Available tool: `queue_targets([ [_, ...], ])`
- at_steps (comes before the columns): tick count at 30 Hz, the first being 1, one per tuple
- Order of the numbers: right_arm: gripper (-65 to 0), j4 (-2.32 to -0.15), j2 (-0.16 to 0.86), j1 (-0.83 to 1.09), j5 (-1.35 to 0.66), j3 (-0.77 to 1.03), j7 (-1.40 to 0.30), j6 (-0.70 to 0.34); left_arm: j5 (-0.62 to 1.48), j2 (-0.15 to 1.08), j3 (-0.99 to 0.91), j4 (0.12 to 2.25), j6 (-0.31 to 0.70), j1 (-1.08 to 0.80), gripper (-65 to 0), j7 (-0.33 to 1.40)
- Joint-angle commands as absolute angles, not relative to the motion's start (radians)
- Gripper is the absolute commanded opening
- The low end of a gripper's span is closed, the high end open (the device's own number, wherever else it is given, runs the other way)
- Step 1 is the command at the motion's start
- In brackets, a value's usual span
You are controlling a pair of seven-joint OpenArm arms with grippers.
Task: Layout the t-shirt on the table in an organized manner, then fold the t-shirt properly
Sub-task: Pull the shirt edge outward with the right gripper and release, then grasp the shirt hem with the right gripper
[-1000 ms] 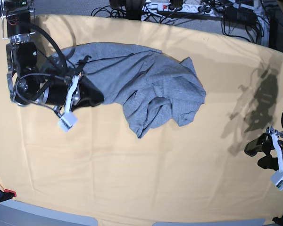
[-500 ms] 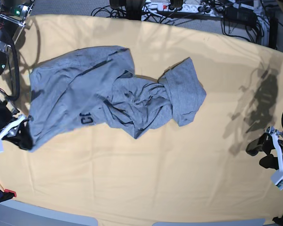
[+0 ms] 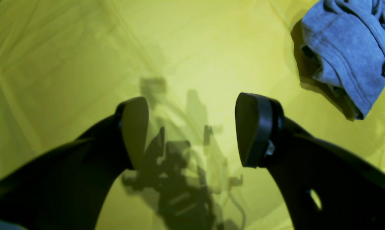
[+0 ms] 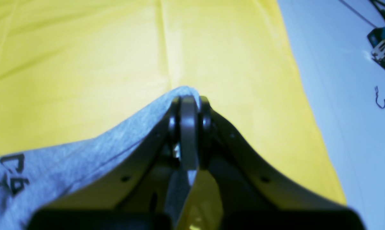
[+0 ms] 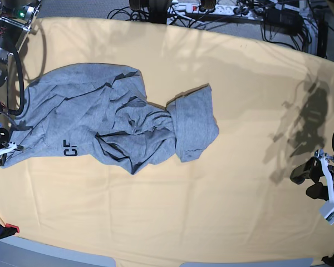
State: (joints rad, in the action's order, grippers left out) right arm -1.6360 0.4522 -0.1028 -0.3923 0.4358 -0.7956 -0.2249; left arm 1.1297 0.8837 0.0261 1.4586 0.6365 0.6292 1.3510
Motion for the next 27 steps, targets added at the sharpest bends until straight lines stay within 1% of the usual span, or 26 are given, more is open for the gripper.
queue_targets([
  [1,-64.5,-1.646,0.477,-0.125,-0.396,0.444,-0.777,-0.249,1.137,0.904,0.015,1.467,0.634,0.660,-21.8,1.333],
  [2,-56.8,-1.646,0.477,-0.125,-0.396,0.444,-0.789,-0.277,1.129,0.904,0.015,1.467,0.634,0.660,-21.8,1.333],
  [4,-38.0,-1.646,0.480,-0.125,-0.414,0.444,-0.810,-0.310,1.106,0.904,0.015,1.467,0.634,0.660,-21.8,1.333],
  [5,-30.0,-1.646,0.483,-0.125,-0.439,0.445,-0.813,-0.322,1.096,0.904,0.015,1.467,0.634,0.660,-21.8,1.333],
  [6,-24.9,-1.647,0.486,-0.125,-0.458,0.446,-0.812,-0.339,1.096,0.904,0.015,1.467,0.634,0.660,-21.8,1.333],
  [7,-23.1,-1.647,0.490,-0.125,-0.476,0.446,-0.812,-0.358,1.097,0.904,0.015,1.467,0.634,0.660,-21.8,1.333],
  [10,-23.0,-1.650,0.506,-0.125,-0.527,0.446,-0.819,-0.412,1.097,0.906,0.015,1.467,0.631,0.659,-21.8,1.333],
  [11,-23.1,-1.650,0.512,-0.125,-0.569,0.446,-0.837,-0.450,1.097,0.908,0.015,1.467,0.630,0.659,-21.8,1.333],
  [12,-23.1,-1.650,0.516,-0.125,-0.640,0.446,-0.872,-0.511,1.097,0.910,0.015,1.467,0.630,0.659,-21.8,1.333],
  [14,-23.2,-1.650,0.518,-0.125,-0.839,0.446,-0.987,-0.664,1.097,0.916,0.015,1.467,0.627,0.659,-21.8,1.333],
  [15,-23.2,-1.650,0.517,-0.125,-0.948,0.444,-1.056,-0.698,1.097,0.919,0.015,1.467,0.623,0.659,-21.8,1.333],
  [17,-23.2,-1.650,0.515,-0.125,-1.117,0.444,-1.176,-0.698,1.097,0.923,0.015,1.467,0.614,0.659,-21.8,1.333],
  [20,-23.2,-1.650,0.515,-0.124,-1.214,0.443,-1.259,-0.698,1.097,0.928,0.015,1.467,0.609,0.659,-21.8,1.333],
  [24,-23.2,-1.650,0.512,-0.091,-1.196,0.407,-1.254,-0.698,1.097,0.934,0.015,1.467,0.609,0.660,-21.8,1.333],
  [27,-23.2,-1.648,0.498,-0.060,-1.082,0.331,-1.221,-0.698,1.098,0.934,0.015,1.467,0.609,0.660,-21.8,1.333],
])
